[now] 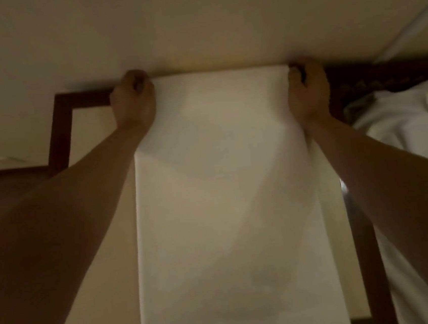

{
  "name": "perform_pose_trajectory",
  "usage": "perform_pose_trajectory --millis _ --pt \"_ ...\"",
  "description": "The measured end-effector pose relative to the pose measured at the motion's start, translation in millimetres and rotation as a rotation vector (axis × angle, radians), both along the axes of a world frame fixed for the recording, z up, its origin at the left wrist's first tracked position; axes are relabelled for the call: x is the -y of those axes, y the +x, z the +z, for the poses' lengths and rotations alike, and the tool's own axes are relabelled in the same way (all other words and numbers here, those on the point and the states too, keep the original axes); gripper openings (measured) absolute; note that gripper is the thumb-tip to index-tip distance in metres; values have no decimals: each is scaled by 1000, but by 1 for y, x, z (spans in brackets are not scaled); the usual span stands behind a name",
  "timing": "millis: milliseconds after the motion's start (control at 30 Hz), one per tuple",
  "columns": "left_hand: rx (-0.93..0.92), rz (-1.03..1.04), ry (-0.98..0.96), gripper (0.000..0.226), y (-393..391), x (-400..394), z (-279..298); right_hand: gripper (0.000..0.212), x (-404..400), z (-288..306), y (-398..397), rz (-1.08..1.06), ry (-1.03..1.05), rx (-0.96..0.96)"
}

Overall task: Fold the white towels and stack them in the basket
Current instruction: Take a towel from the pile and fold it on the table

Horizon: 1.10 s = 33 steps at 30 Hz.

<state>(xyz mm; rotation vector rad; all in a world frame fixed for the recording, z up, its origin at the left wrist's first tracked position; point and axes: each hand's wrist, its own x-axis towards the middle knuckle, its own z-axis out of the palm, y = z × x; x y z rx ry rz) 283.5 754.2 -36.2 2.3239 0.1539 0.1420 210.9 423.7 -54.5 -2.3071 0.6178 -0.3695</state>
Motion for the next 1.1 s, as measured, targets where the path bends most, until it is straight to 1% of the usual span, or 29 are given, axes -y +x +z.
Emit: perform_pose_trajectory --millis 67,133,233,333,400,500,700,767,800,833,867,900,933,967,1033,1100 --pt "-56 -109 -5 39 -42 -22 -8 63 -9 -5 -41 188 -94 -114" --pt "-90 -229 114 50 -105 -45 -17 69 -21 -9 -103 333 -221 -242" --pt "-136 -286 291 62 -203 -66 -23 70 -39 -10 -197 382 -283 -275" --pt "-177 -279 405 64 -293 -77 -17 66 -50 -6 -273 413 -310 -324" --pt "-207 -263 424 63 -339 -81 -15 66 -54 -2 -310 443 -293 -376" --pt "-209 -230 406 63 -401 -82 -12 67 -55 2 -360 474 -285 -403" --pt "-130 -116 346 54 -494 -86 -14 64 -67 1 -453 458 -273 -406" --pt "-62 0 284 46 -522 -88 -17 62 -71 -1 -488 409 -270 -383" --pt "-68 101 205 39 -533 -88 -18 62 -74 -3 -505 345 -250 -351" --pt "-105 225 57 34 -539 -85 -18 61 -78 -2 -521 263 -218 -298" --pt "-187 355 -138 32 -542 -83 -18 58 -83 -2 -534 186 -174 -231" --pt "-284 448 -323 35 -540 -80 -15 54 -87 -3 -543 127 -104 -163" --pt "-360 488 -475 37 -536 -77 -14 49 -92 -2 -547 82 14 -114" --pt "-413 466 -540 37 -532 -76 -15 48 -95 -4 -546 45 172 -92" --pt "-503 369 -528 35 -524 -74 -20 51 -101 -10 -538 21 440 -120" --pt "-569 338 -529 37 -517 -75 -28 55 -104 -19 -527 62 581 -134"
